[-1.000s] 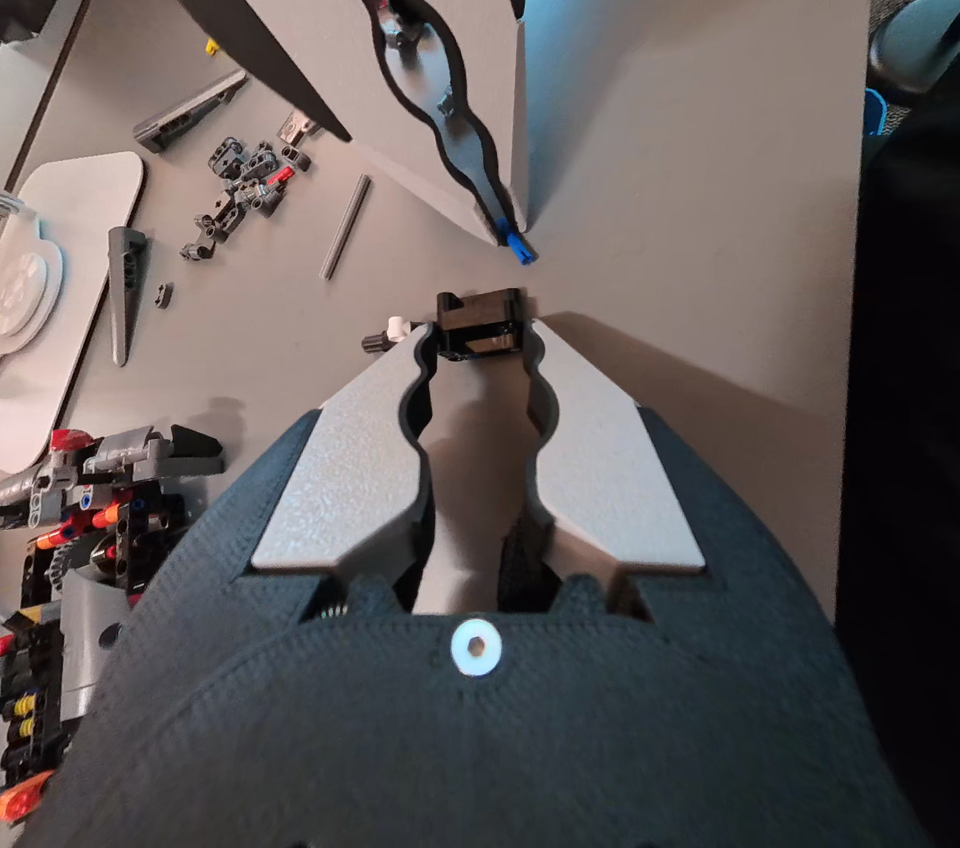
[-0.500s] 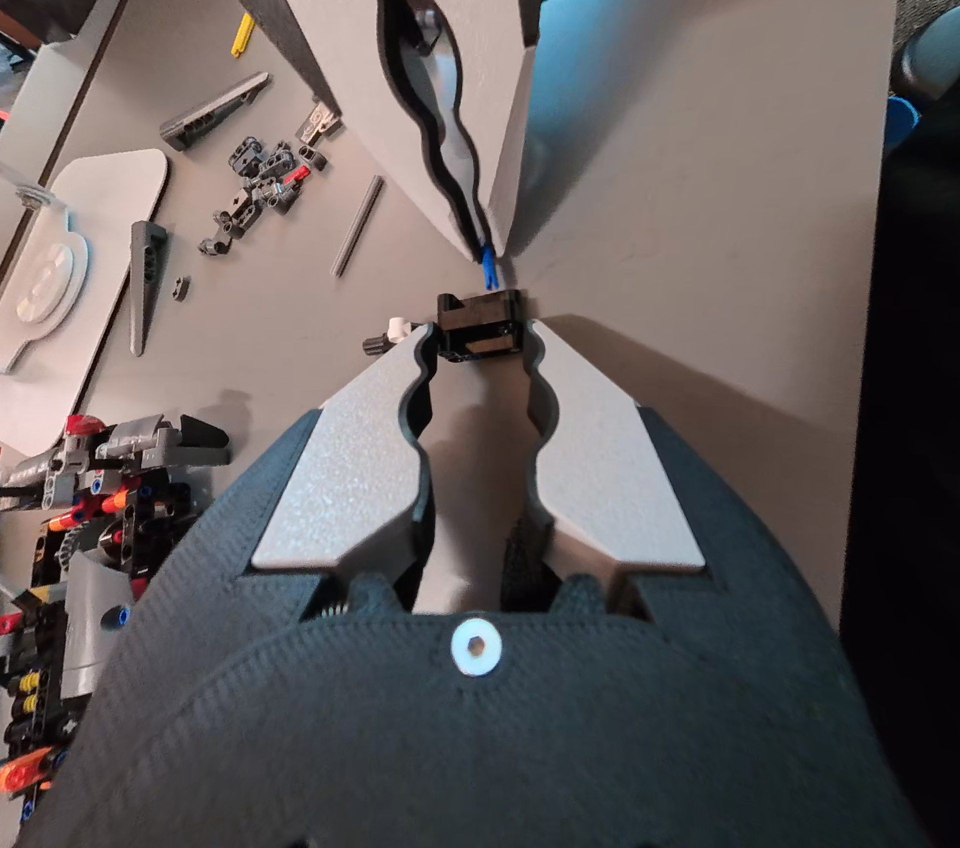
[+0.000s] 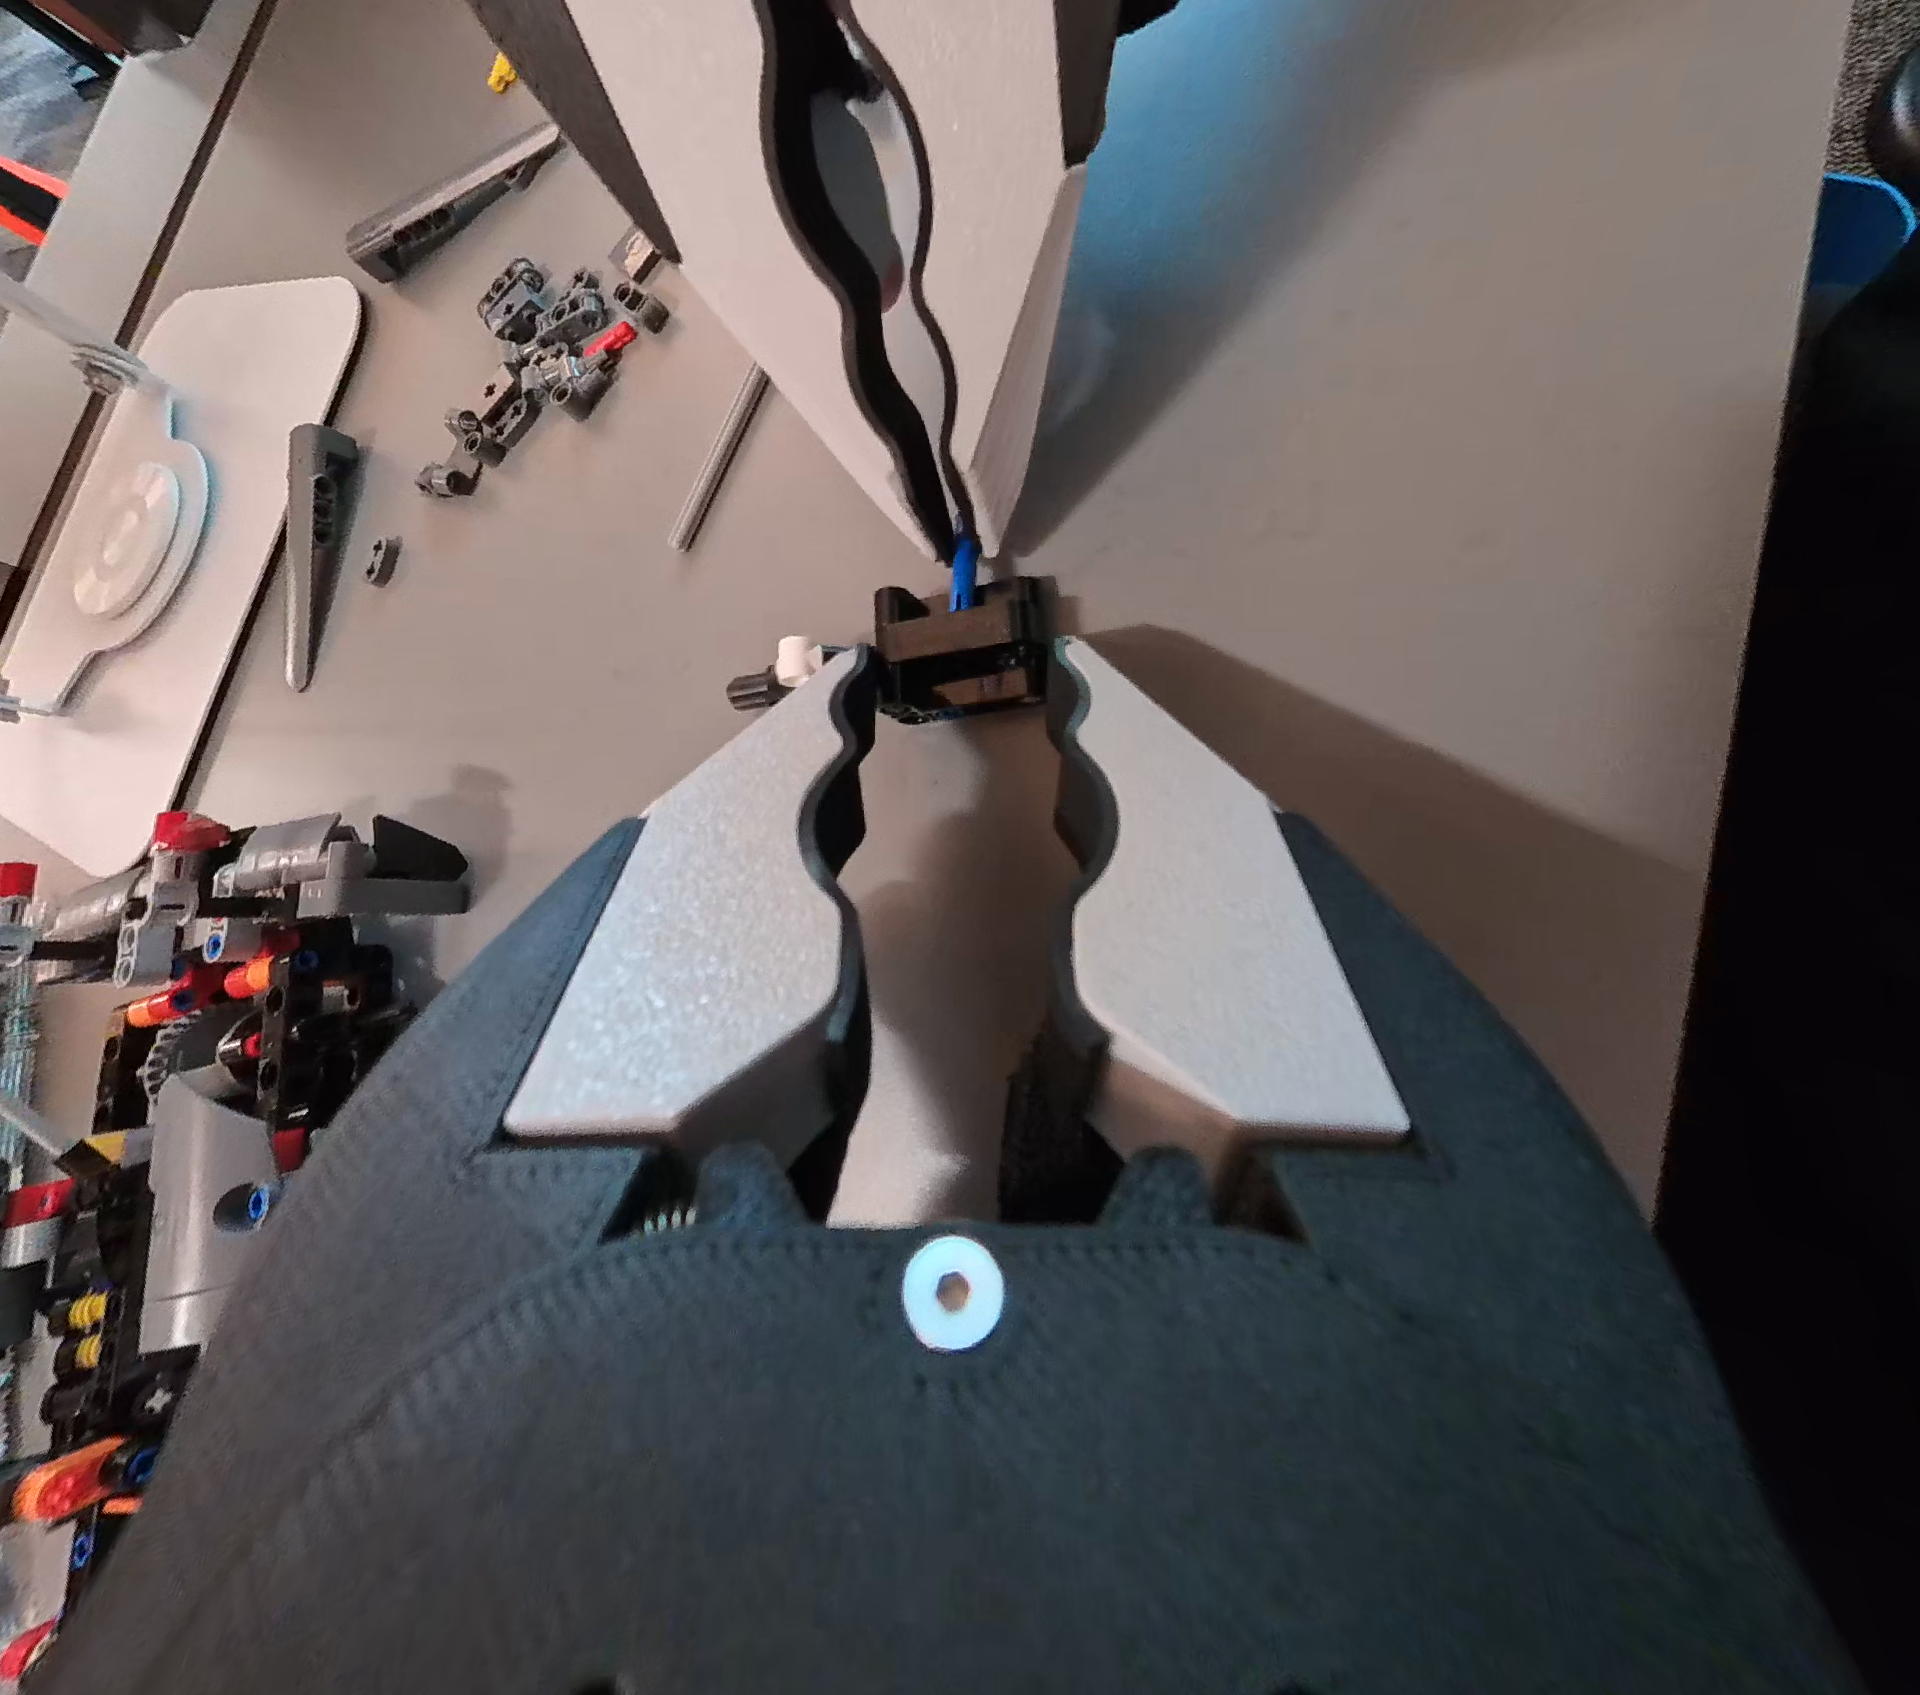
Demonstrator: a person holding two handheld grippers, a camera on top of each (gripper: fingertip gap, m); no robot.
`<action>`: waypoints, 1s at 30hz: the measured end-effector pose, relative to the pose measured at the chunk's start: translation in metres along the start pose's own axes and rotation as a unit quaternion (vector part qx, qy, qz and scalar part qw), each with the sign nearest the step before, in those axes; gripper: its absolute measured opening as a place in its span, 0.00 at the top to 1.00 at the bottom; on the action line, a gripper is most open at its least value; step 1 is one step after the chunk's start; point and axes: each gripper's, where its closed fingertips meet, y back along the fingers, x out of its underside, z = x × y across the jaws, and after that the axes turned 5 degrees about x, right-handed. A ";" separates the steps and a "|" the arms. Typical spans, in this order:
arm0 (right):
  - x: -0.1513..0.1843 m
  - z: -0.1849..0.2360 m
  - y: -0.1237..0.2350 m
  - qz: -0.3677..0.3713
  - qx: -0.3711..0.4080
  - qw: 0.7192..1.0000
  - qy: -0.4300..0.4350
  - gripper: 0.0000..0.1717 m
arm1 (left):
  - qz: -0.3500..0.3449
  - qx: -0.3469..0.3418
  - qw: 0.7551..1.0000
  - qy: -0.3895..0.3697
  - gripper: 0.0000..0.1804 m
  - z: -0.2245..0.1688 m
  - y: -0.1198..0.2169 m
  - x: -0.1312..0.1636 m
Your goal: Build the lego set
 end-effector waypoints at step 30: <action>-0.001 0.000 -0.002 0.006 0.050 0.998 0.024 0.99 | 0.016 -0.010 1.000 0.002 0.83 0.000 0.000 0.000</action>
